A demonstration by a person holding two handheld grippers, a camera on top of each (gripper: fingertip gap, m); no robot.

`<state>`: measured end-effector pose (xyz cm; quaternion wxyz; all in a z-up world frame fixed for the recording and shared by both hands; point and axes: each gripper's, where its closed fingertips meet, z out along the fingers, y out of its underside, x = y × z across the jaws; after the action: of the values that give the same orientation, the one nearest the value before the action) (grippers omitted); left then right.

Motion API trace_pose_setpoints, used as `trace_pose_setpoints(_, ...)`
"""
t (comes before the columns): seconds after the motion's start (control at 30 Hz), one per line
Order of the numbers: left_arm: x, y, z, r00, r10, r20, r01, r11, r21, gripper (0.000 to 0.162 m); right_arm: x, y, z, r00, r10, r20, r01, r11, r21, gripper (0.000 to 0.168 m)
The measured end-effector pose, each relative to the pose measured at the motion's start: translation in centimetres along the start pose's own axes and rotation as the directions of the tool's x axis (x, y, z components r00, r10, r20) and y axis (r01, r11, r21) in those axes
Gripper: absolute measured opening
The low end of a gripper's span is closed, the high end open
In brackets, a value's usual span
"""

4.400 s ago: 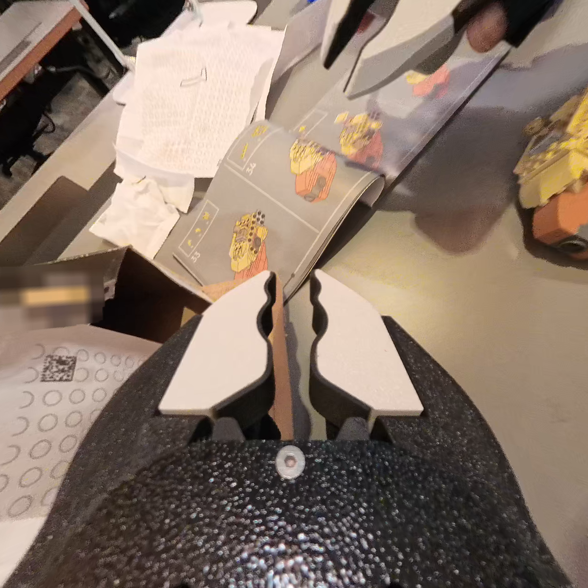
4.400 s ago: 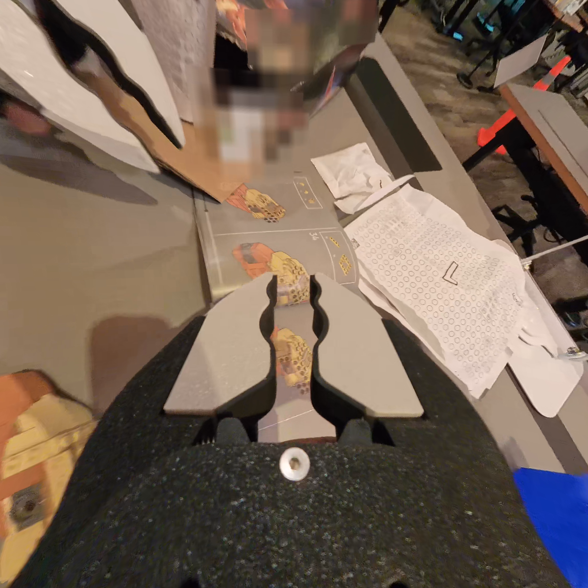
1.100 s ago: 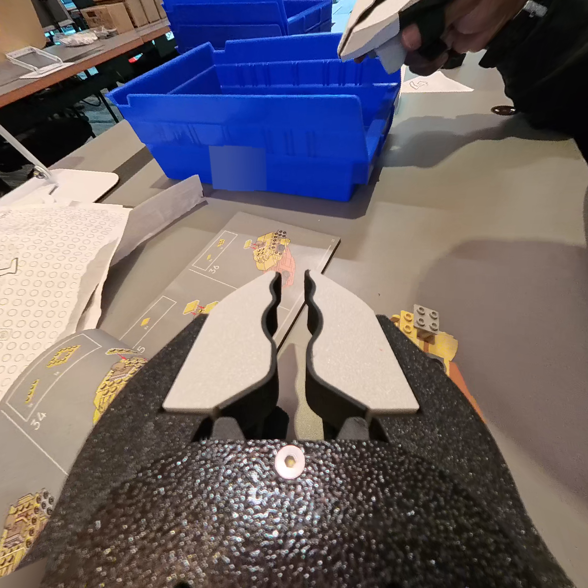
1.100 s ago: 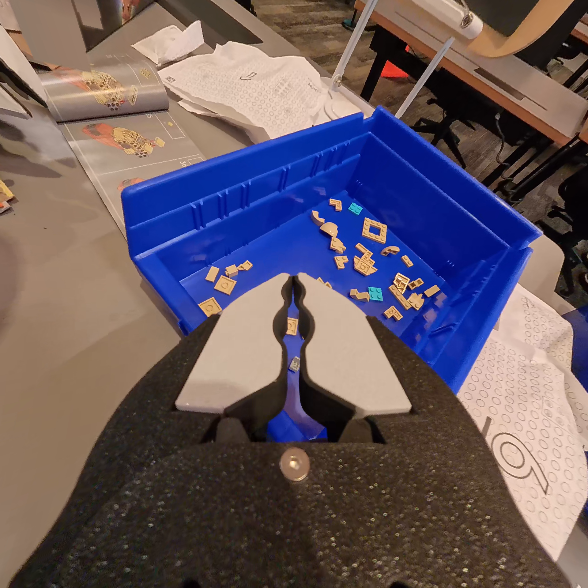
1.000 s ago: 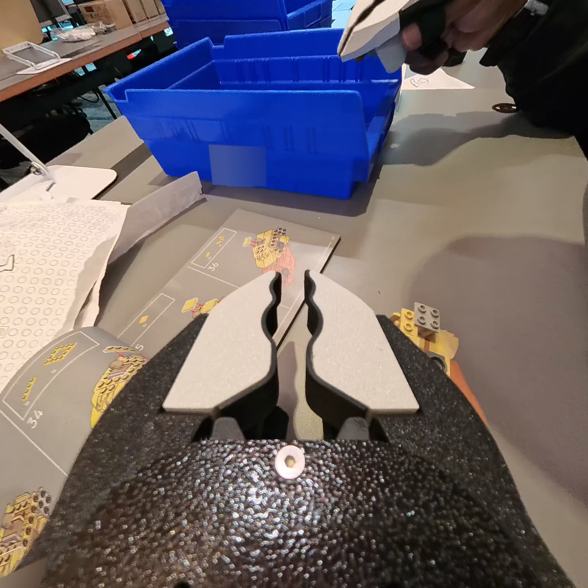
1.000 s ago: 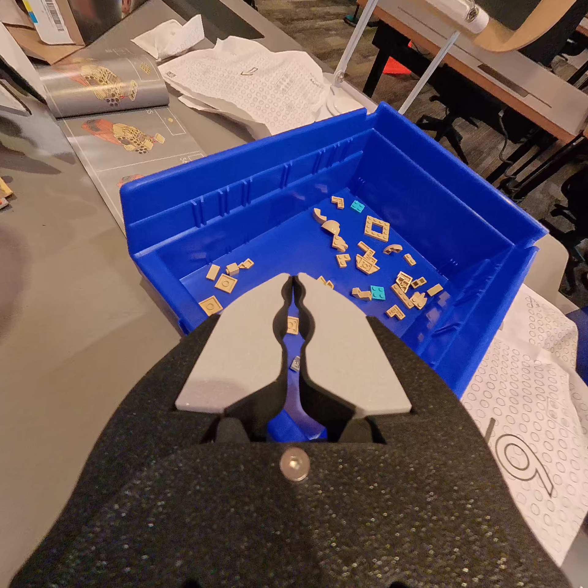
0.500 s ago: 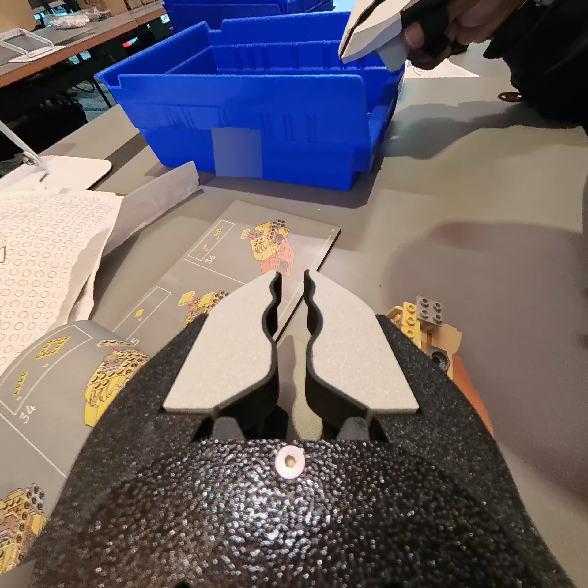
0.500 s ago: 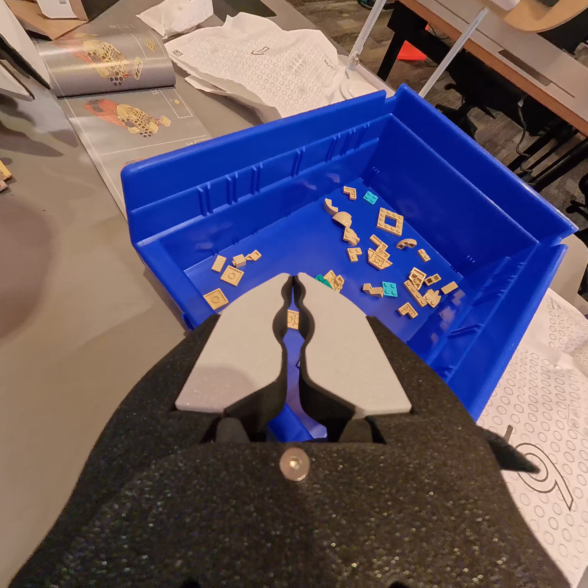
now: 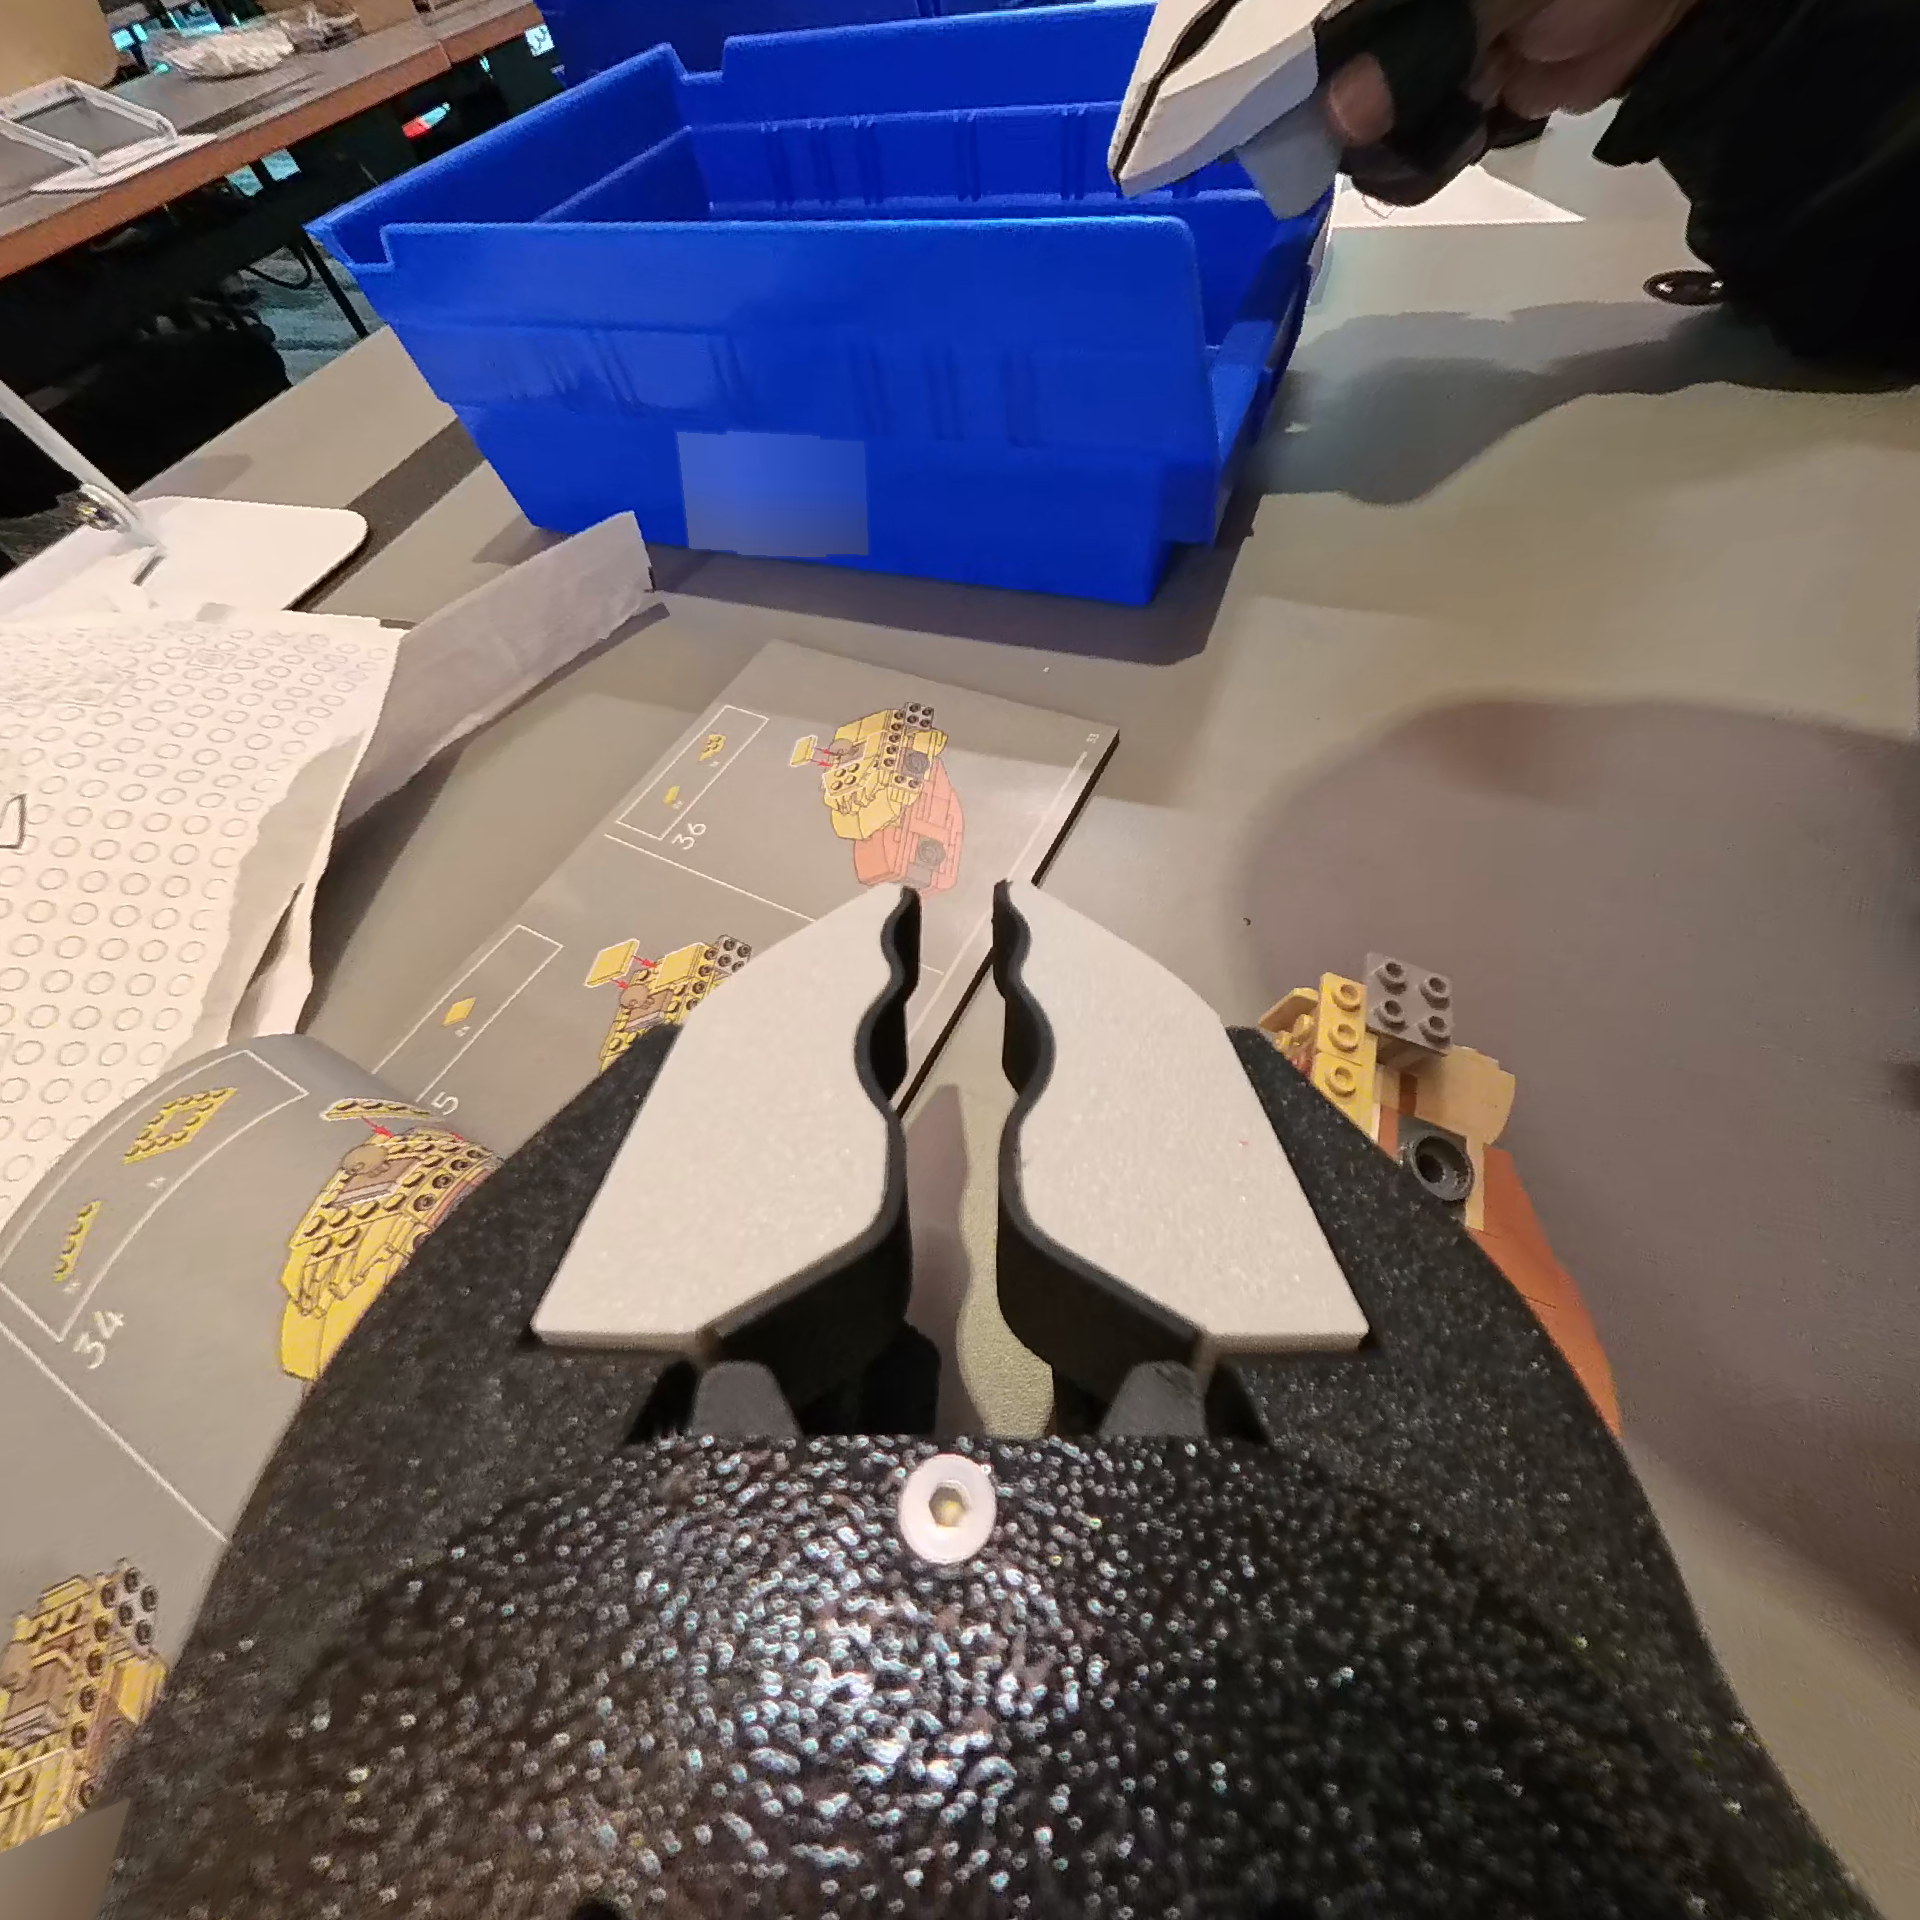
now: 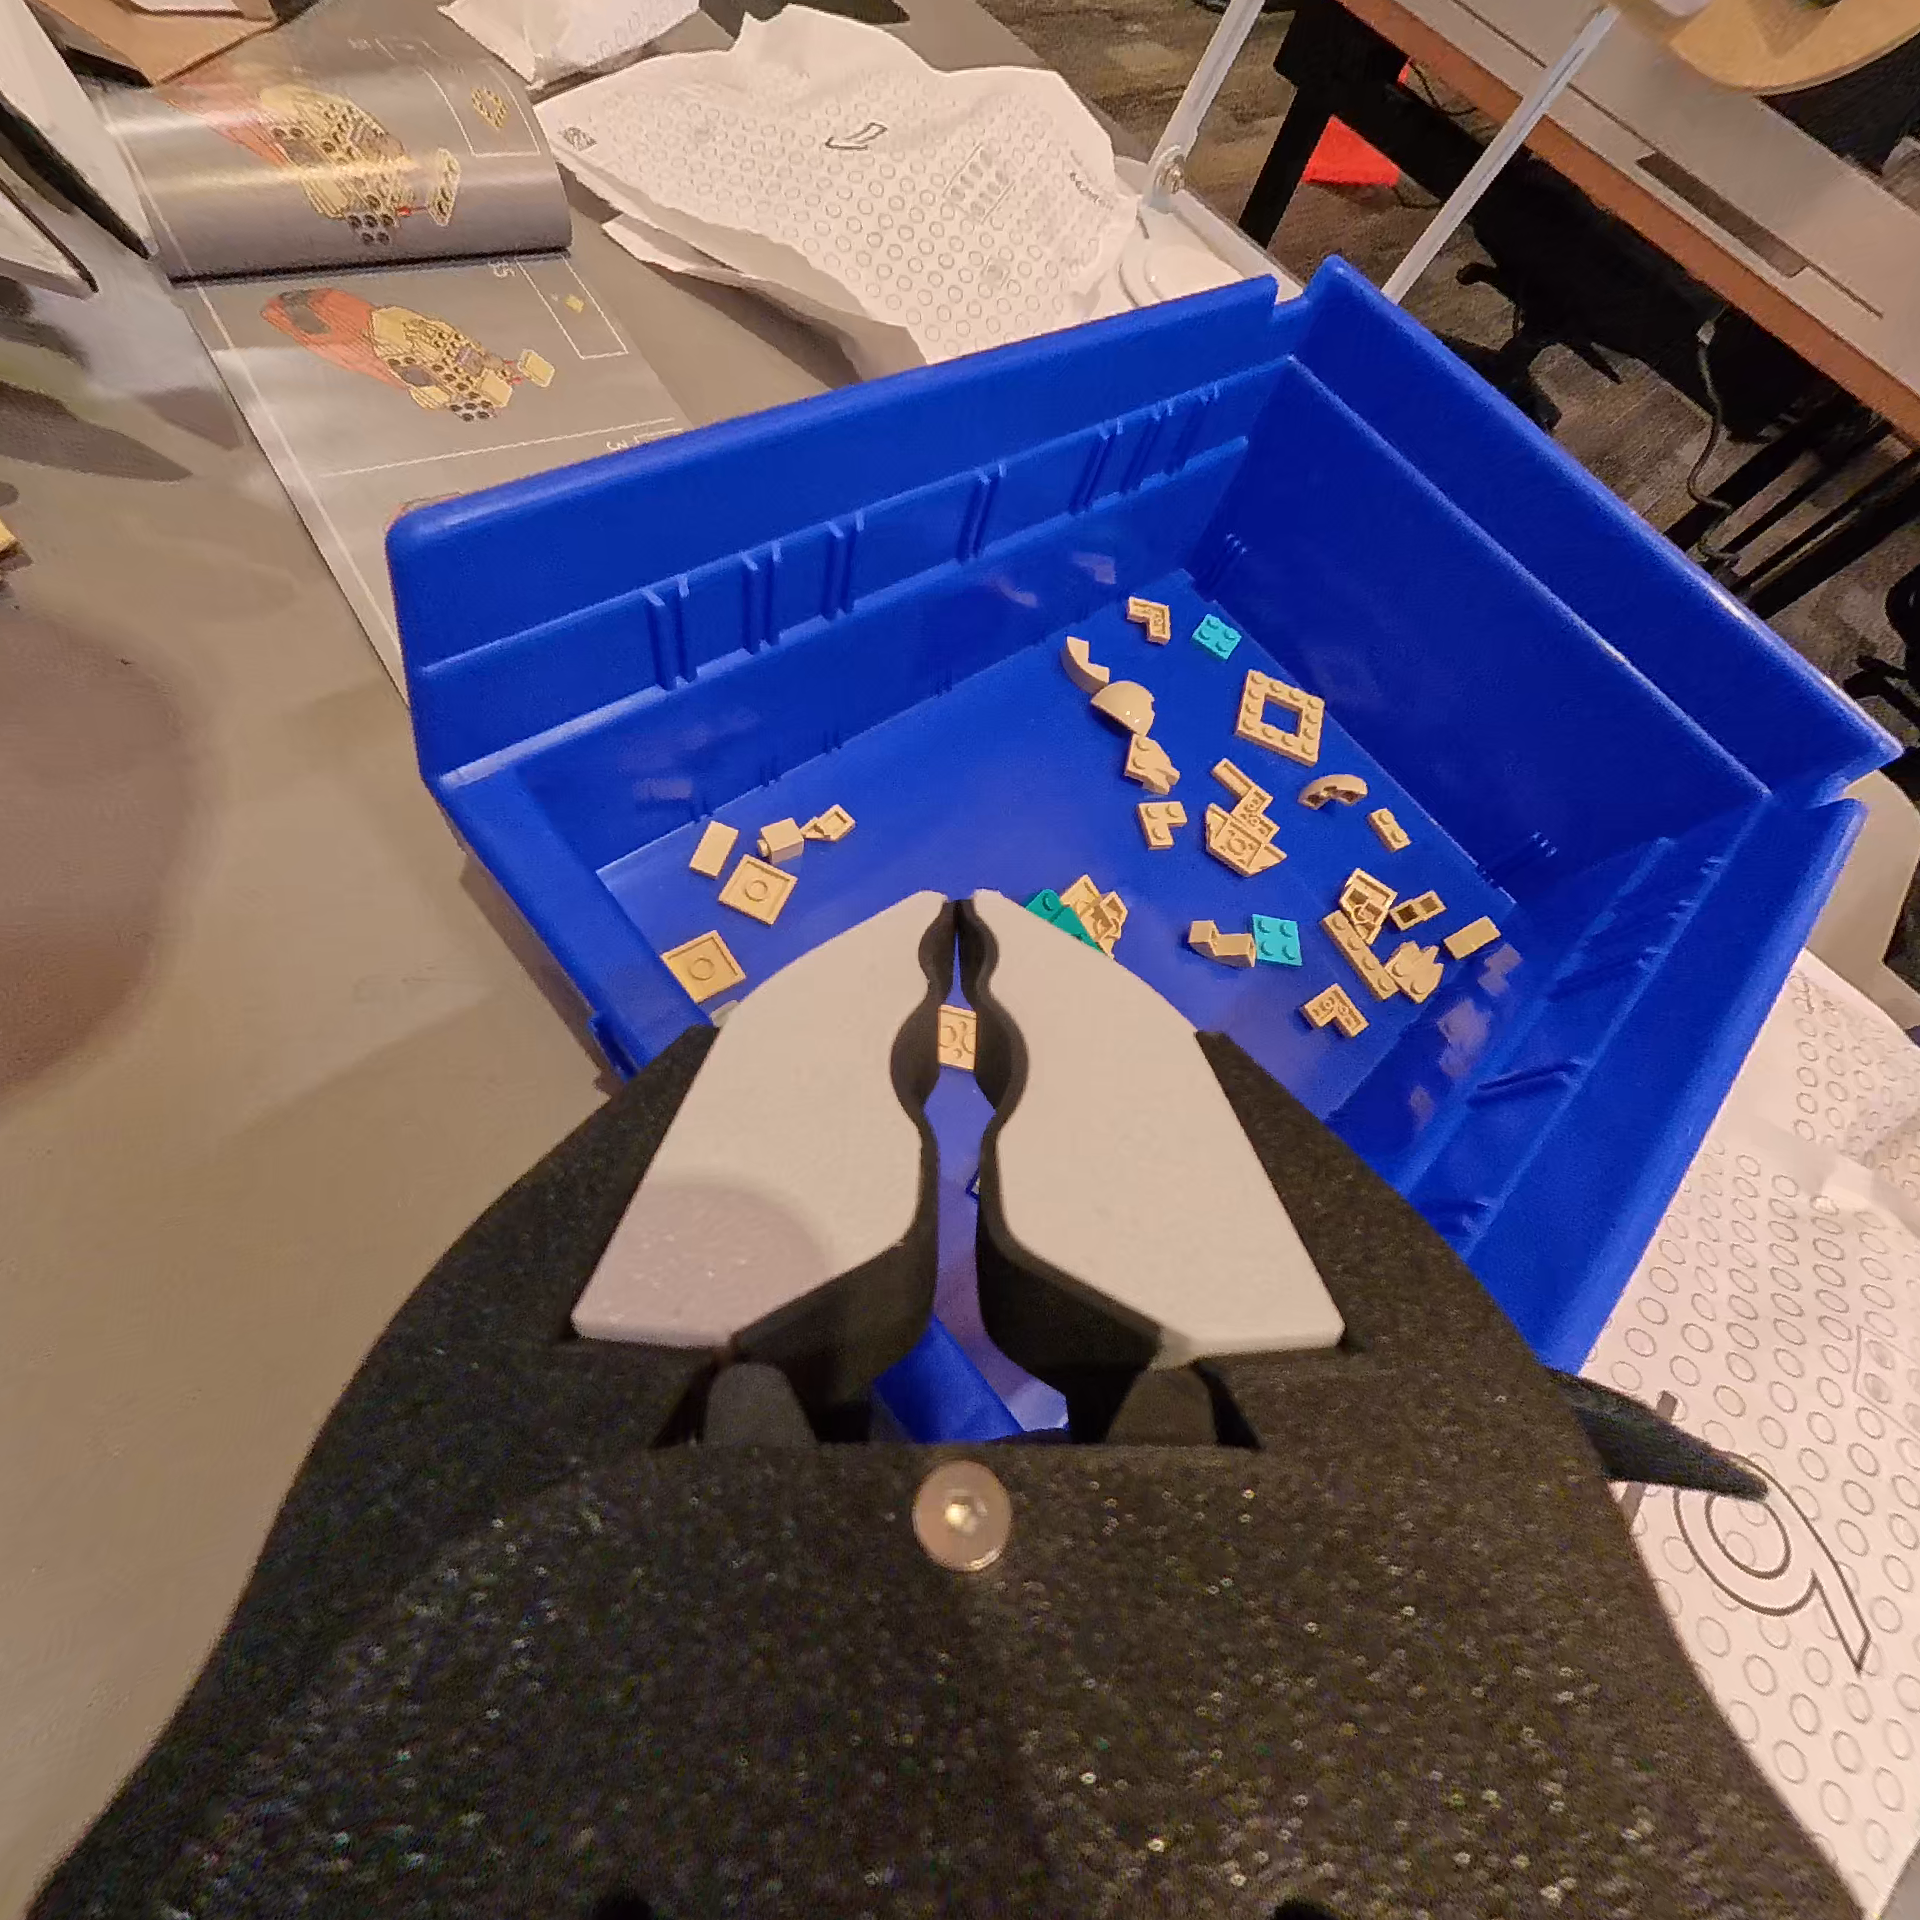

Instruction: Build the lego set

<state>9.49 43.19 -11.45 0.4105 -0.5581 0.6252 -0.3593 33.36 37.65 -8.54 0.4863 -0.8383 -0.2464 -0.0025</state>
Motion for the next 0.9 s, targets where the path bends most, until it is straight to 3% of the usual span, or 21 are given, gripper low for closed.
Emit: trace_pose_setpoints(0.9, 0.11, 0.05, -0.01, 1.0, 0.0, -0.005, 0.0, 1.0, 0.0, 0.013, -0.11, 0.28, 0.25, 1.0, -0.011, 0.001, 0.011, 1.0, -0.014, 0.0)
